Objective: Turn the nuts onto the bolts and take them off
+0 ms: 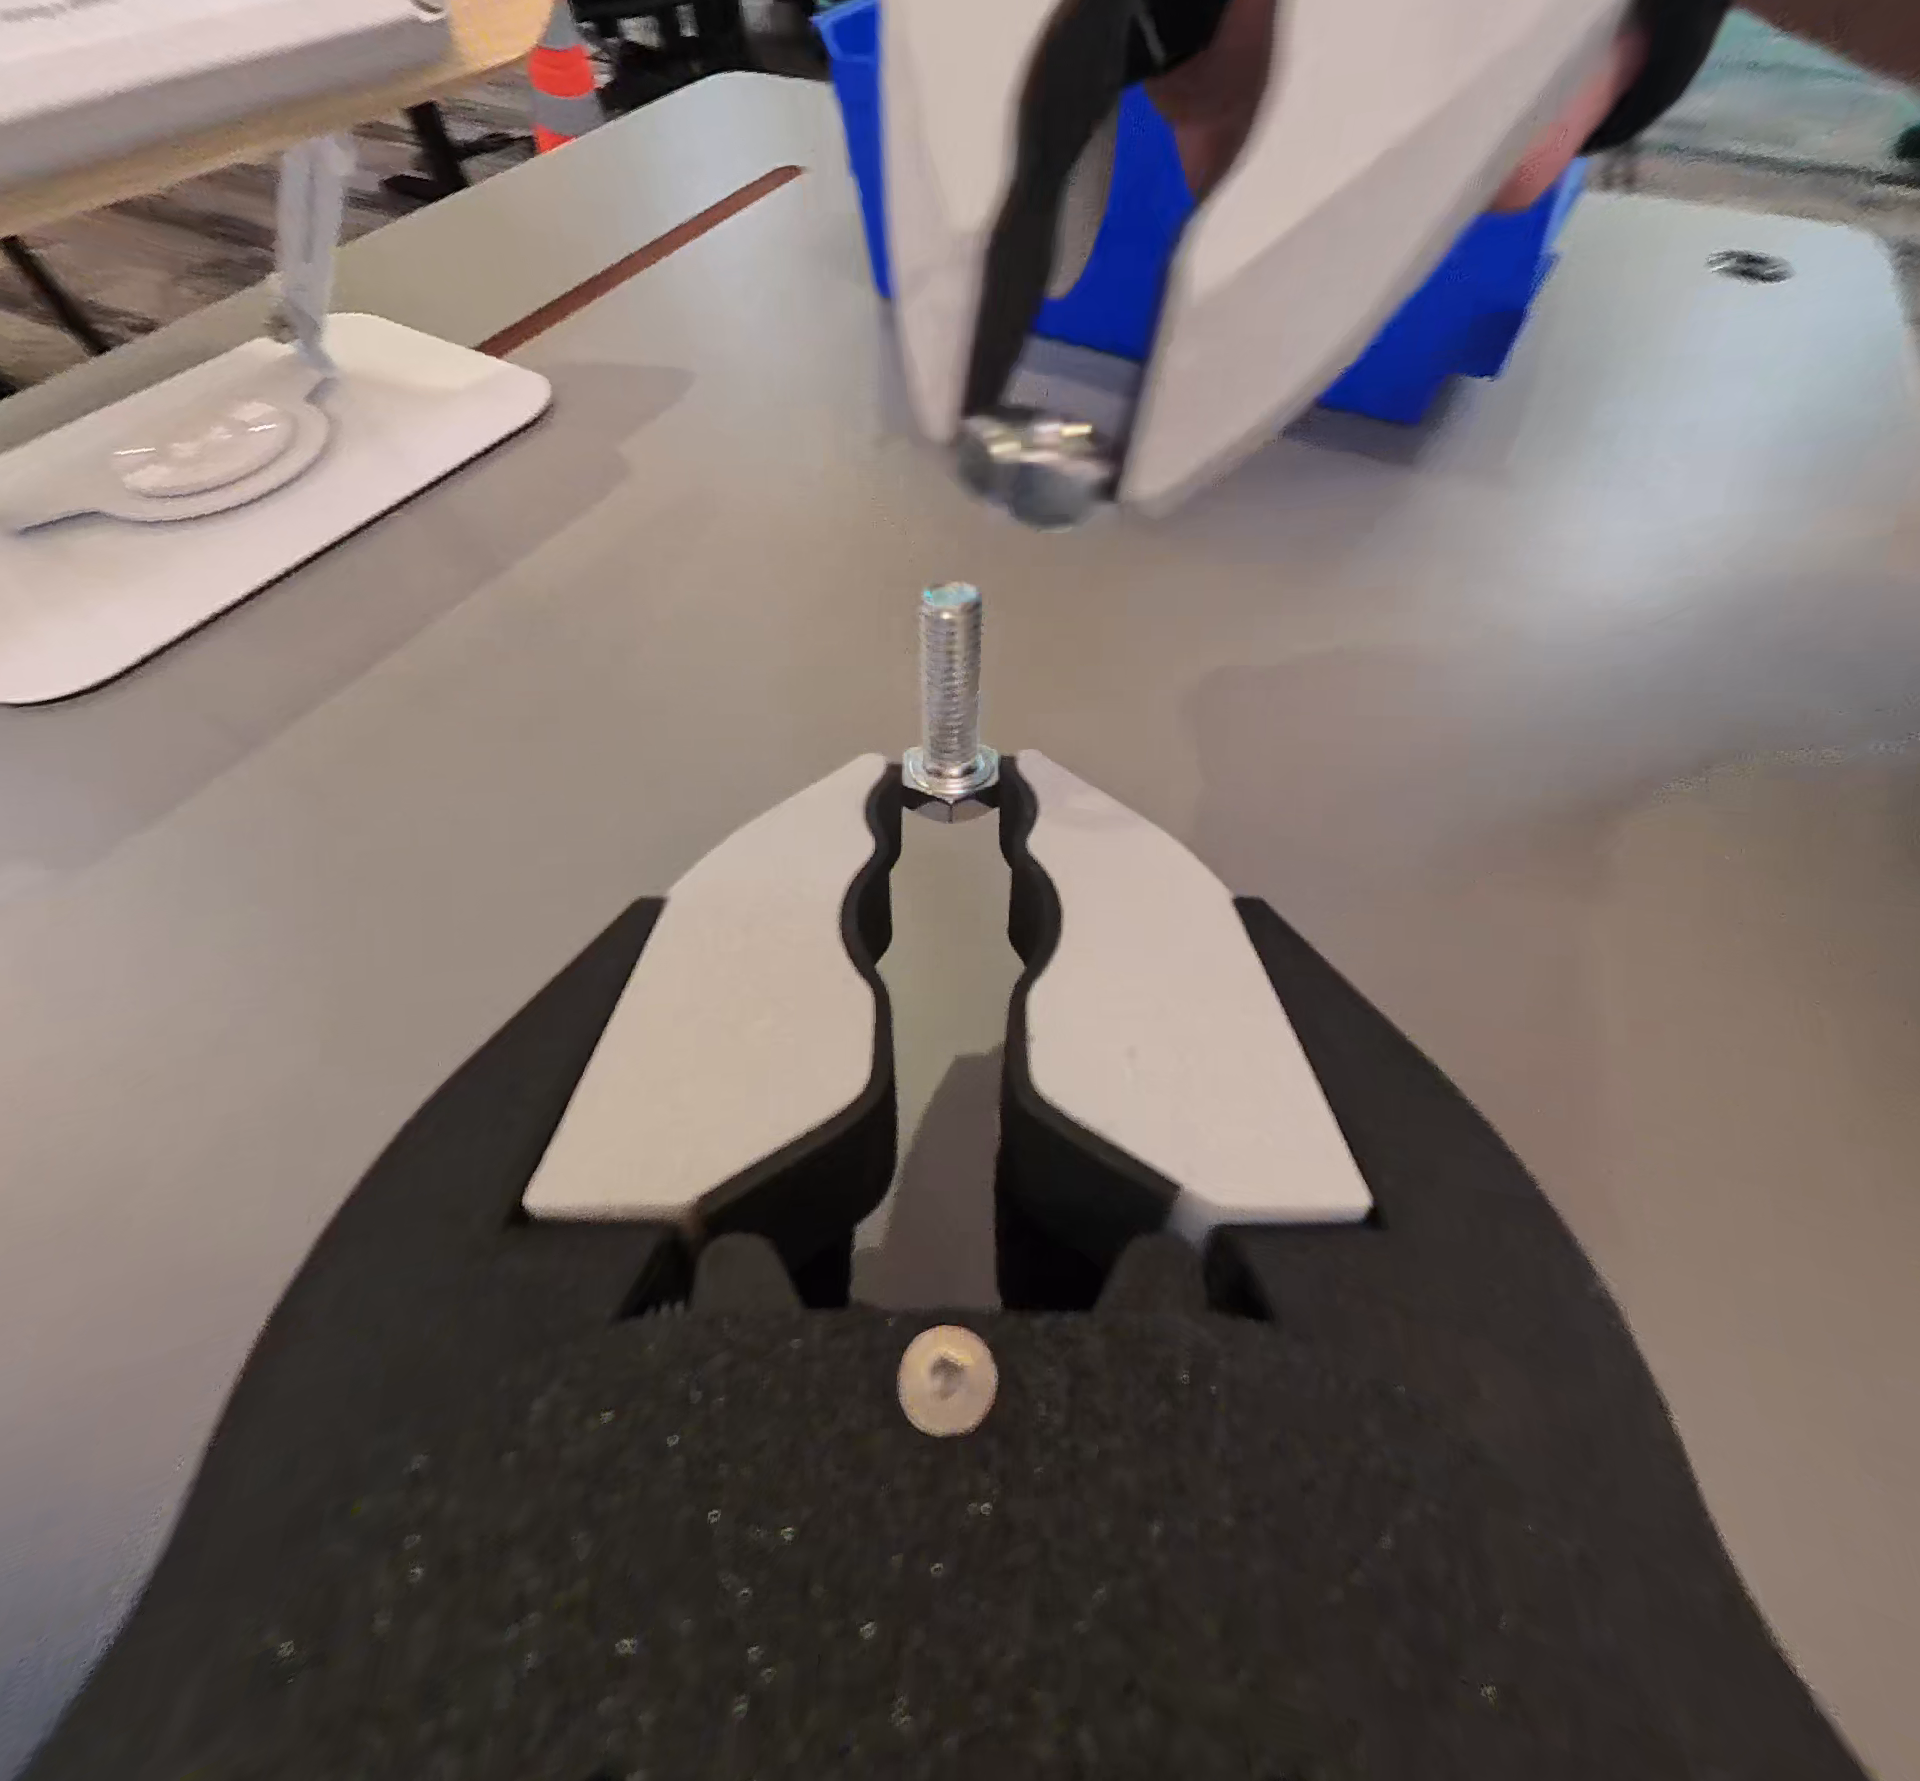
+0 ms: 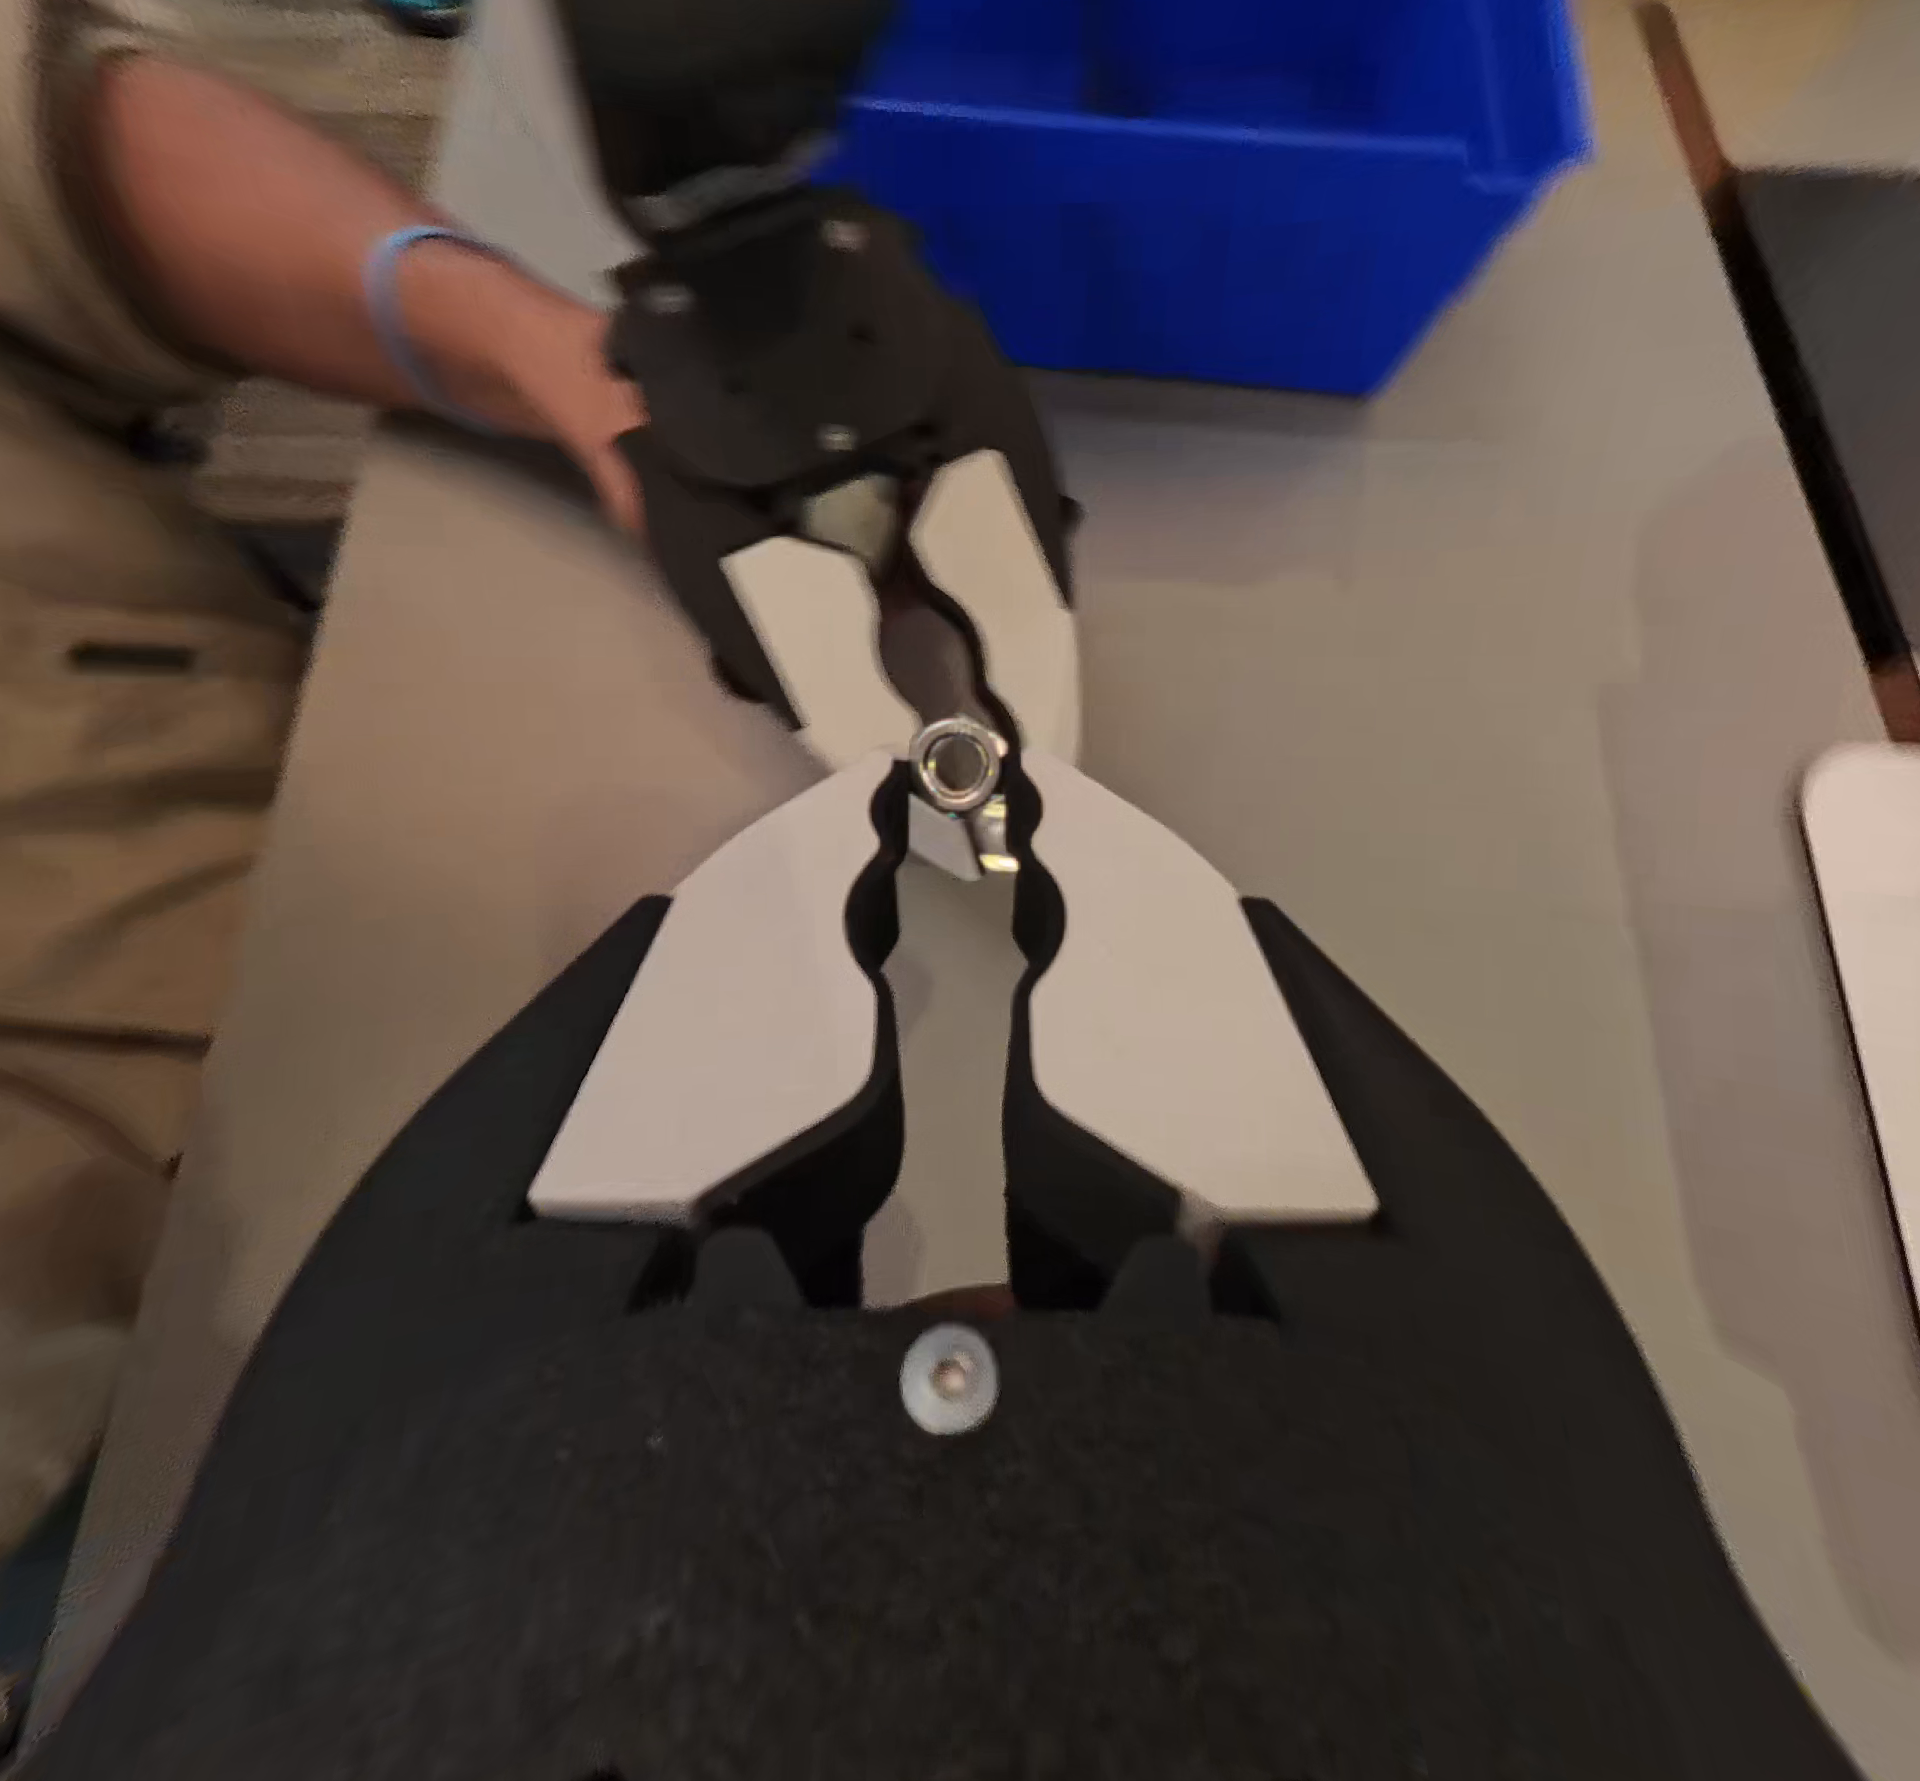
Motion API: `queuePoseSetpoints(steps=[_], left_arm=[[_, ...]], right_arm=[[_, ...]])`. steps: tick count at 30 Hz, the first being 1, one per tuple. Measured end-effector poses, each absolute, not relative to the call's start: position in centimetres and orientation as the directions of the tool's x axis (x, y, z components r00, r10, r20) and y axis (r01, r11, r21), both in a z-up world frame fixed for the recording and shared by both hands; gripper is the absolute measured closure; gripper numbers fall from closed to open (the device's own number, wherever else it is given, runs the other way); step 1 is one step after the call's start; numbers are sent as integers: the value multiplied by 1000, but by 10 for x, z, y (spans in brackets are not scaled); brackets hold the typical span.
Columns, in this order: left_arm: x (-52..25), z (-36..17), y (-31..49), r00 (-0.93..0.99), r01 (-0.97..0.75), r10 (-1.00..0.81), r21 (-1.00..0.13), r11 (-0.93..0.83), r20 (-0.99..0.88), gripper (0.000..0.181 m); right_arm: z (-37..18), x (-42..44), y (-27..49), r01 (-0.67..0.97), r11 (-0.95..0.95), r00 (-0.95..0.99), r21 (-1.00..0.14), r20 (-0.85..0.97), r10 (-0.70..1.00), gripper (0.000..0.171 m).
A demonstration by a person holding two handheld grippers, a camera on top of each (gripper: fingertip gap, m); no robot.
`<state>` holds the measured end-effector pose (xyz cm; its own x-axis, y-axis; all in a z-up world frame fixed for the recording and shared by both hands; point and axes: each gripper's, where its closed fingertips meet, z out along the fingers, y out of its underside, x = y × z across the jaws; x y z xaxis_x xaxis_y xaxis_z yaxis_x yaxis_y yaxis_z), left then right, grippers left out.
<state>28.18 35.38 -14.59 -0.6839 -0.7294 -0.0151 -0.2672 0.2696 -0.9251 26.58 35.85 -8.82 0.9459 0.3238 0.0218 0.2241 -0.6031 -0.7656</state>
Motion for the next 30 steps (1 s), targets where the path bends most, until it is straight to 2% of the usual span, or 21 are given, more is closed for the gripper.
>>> queuePoseSetpoints(steps=[5,9,16,22,30], left_arm=[[253,-133,332,-840,-293,-516,-940,172,168,164],[222,-119,319,-922,-285,-313,-948,143,230,164],[199,-117,308,-950,-290,-166,-944,157,265,164],[192,-115,307,-951,-304,-107,-941,152,290,164],[177,-106,309,-943,-329,8,-936,125,332,164]], right_arm=[[-87,245,335,489,-549,822,-677,147,551,154],[-81,228,324,600,-470,724,-648,189,664,154],[-79,208,315,674,-421,606,-607,128,785,154],[-84,201,318,727,-391,521,-565,82,850,154],[-77,189,322,743,-350,428,-570,3,904,154]])
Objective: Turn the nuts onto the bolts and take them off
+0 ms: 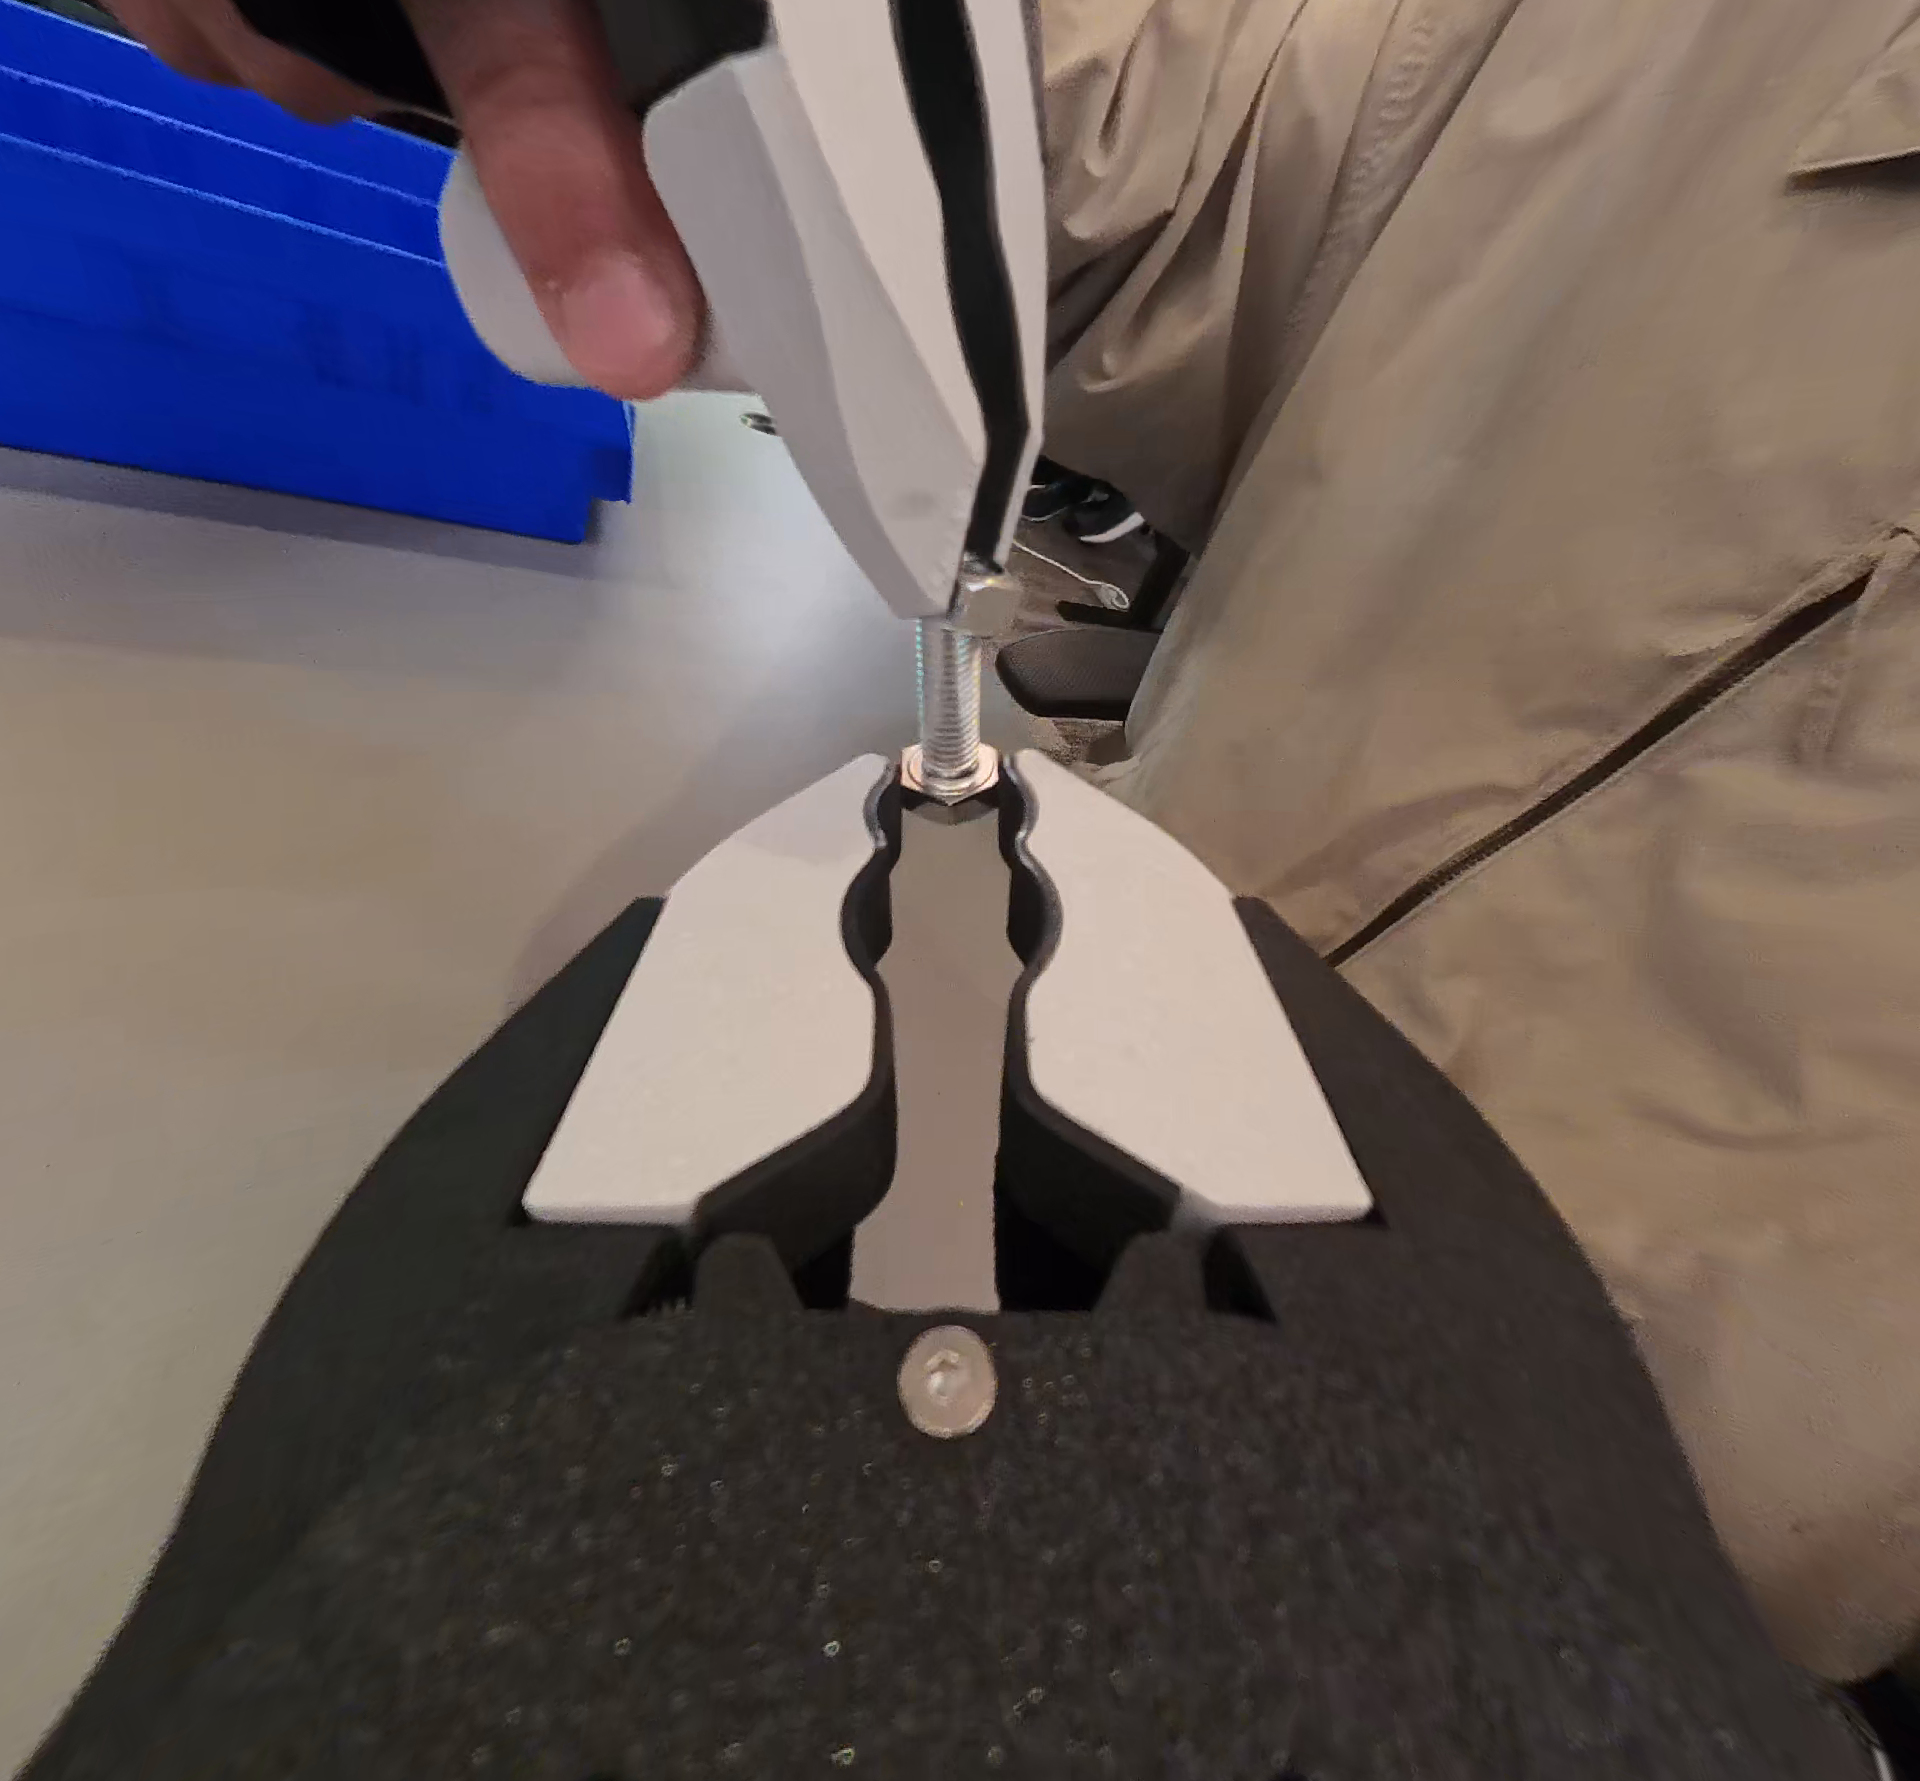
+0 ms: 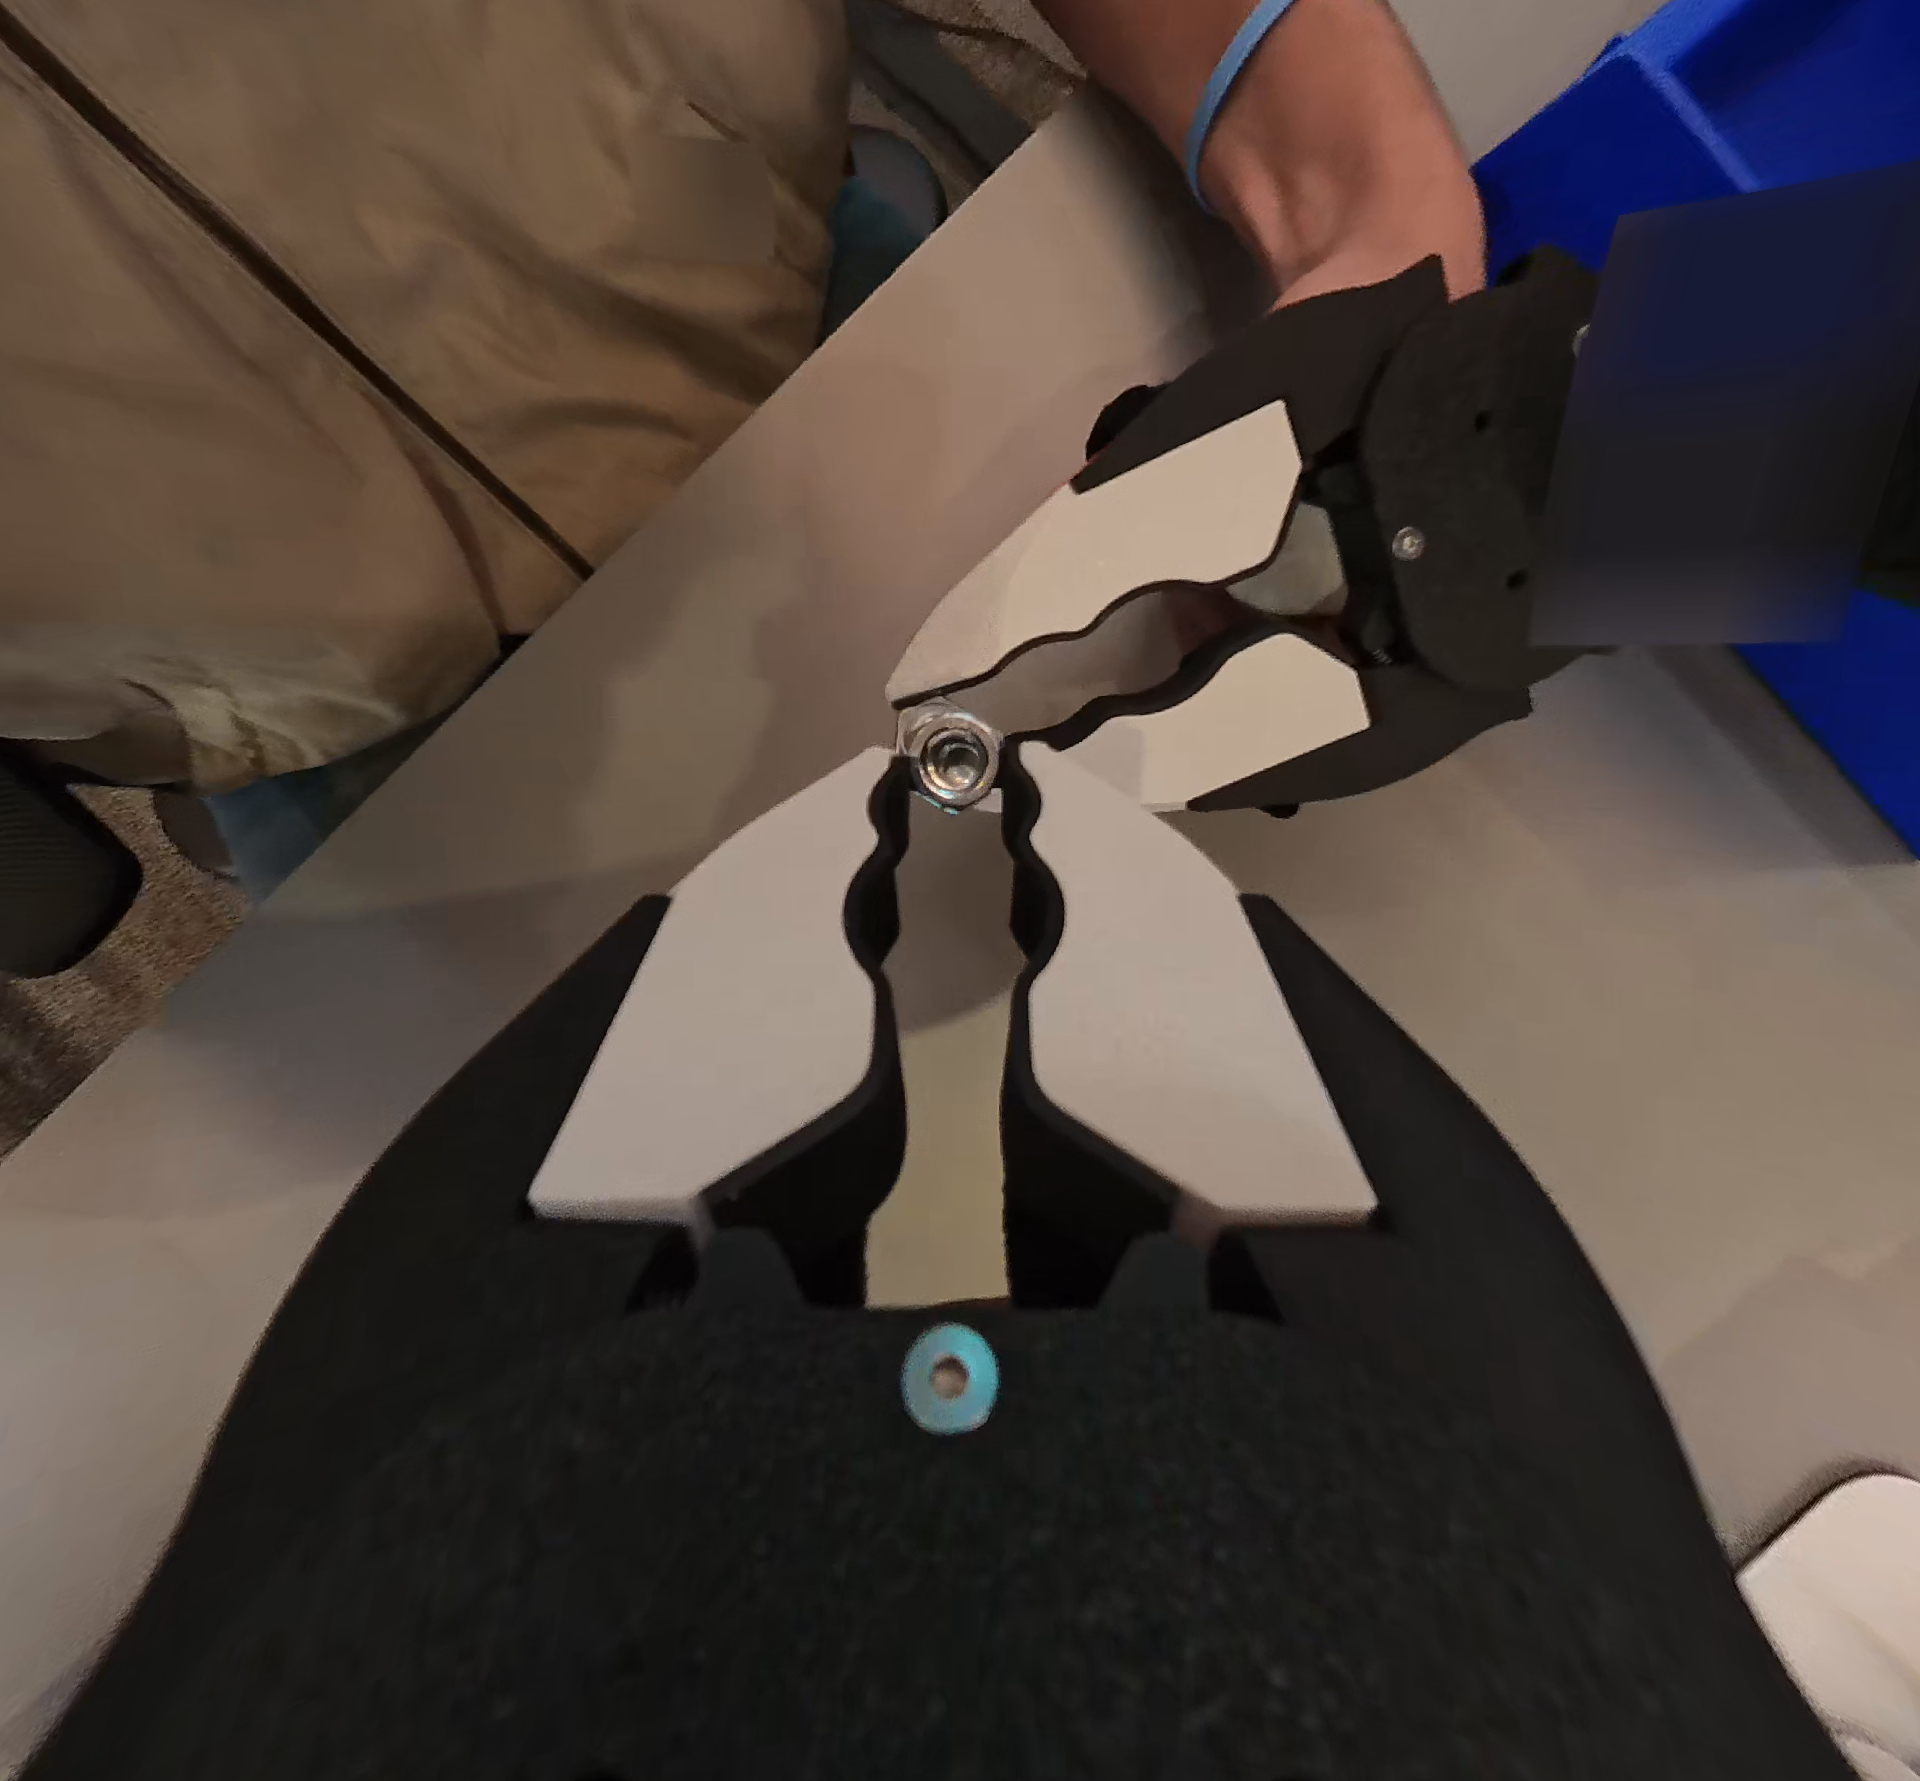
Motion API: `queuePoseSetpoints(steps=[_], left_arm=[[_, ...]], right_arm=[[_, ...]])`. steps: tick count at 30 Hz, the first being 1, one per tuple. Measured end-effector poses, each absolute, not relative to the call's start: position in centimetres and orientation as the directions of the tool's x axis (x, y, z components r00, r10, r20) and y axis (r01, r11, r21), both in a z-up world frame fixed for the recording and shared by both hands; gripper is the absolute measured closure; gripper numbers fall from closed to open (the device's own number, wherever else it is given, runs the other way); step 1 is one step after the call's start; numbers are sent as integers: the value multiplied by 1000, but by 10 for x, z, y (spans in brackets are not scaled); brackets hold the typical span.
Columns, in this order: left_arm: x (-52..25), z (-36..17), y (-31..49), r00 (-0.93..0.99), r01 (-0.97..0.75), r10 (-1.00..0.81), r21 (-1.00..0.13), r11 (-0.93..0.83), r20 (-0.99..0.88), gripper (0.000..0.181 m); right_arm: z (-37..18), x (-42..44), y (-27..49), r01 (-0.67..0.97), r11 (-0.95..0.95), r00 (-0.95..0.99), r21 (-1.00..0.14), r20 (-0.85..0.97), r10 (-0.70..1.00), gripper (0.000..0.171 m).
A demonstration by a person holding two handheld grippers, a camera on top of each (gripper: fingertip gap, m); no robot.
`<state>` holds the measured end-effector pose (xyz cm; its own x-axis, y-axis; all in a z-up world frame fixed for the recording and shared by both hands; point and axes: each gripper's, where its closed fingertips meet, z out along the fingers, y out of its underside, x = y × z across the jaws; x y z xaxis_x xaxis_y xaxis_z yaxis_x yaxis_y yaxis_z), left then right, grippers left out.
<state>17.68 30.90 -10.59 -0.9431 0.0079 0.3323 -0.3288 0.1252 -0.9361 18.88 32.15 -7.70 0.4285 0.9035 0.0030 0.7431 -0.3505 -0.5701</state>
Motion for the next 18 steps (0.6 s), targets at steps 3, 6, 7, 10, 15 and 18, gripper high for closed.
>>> queuePoseSetpoints(steps=[3,6,7,10,15,18], left_arm=[[178,-108,311,-946,-323,-5,-936,142,325,164],[180,-109,311,-946,-322,-15,-936,145,323,164],[180,-110,311,-947,-320,-21,-936,147,320,164],[182,-112,311,-944,-329,-25,-933,144,329,165],[189,-114,313,-944,-331,-58,-933,140,326,165],[195,-119,313,-944,-328,-100,-932,153,316,164]], right_arm=[[-79,189,320,755,-370,413,-542,-46,910,154],[-80,190,321,759,-374,405,-532,-64,912,154],[-81,191,322,760,-369,401,-535,-60,914,154],[-83,193,325,755,-365,404,-544,-52,913,154],[-85,199,325,731,-403,441,-550,-69,895,154],[-90,204,326,726,-434,468,-532,-80,880,154]])
